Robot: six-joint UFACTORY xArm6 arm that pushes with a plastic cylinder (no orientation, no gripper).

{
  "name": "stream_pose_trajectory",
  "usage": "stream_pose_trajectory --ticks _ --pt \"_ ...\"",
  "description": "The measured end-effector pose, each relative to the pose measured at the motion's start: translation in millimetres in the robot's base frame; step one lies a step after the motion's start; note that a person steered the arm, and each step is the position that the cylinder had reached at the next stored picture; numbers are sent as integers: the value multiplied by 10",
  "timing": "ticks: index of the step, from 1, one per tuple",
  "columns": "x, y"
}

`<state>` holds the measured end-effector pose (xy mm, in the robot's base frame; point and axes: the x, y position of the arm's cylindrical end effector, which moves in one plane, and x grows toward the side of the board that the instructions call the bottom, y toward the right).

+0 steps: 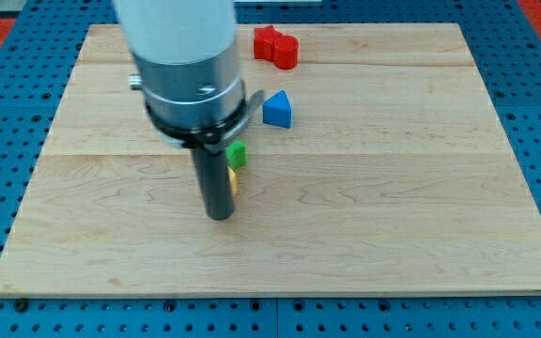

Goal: Move the hexagon to the bottom right of the green star

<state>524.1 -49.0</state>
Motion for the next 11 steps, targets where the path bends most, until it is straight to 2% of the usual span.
stream_pose_trajectory --ticks 1,2,3,4,8,9,10,11 --pt "-33 286" --pt "476 -525" --pt "345 -615" --pt "35 -355" --pt "-214 786" --pt "-410 980" --pt "-776 997" --pt "-906 536"
